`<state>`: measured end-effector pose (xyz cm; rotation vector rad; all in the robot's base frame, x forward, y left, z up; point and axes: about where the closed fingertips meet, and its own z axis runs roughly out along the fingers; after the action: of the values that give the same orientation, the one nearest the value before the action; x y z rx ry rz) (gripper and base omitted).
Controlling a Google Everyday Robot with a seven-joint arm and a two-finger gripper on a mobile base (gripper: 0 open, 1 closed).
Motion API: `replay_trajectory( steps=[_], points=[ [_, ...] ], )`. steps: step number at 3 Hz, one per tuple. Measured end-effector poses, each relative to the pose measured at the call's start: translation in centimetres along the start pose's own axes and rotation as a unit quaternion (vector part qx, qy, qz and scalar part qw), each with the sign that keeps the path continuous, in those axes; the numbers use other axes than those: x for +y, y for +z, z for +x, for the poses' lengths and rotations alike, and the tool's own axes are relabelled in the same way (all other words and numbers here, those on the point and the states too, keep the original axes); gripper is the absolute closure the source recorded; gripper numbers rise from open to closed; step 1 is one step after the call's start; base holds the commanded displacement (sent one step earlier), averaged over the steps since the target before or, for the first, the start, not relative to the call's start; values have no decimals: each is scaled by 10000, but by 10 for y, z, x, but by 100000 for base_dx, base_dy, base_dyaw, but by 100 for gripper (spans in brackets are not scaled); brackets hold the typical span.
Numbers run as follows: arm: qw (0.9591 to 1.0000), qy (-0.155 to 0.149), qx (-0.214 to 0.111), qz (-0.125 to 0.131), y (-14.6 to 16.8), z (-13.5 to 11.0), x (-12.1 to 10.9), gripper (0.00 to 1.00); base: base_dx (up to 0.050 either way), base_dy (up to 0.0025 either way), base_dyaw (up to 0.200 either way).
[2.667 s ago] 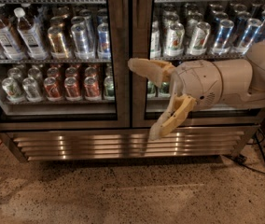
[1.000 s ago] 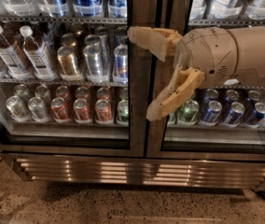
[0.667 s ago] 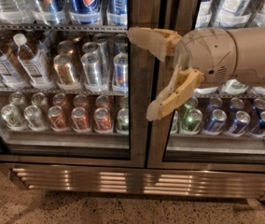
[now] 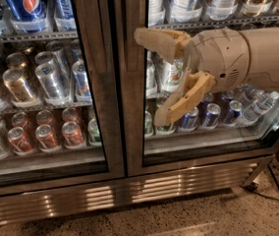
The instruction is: Open left fridge door
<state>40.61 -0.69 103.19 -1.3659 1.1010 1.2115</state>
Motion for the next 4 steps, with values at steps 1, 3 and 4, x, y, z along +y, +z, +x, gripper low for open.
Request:
replay_trajectory(
  steps=[1, 3, 4],
  points=[
    [9999, 119, 58, -76, 11, 0, -5, 0, 0, 0, 0],
    [9992, 230, 229, -221, 47, 2, -9, 0, 0, 0, 0],
    [9996, 278, 27, 2, 45, 0, -9, 0, 0, 0, 0]
  ],
)
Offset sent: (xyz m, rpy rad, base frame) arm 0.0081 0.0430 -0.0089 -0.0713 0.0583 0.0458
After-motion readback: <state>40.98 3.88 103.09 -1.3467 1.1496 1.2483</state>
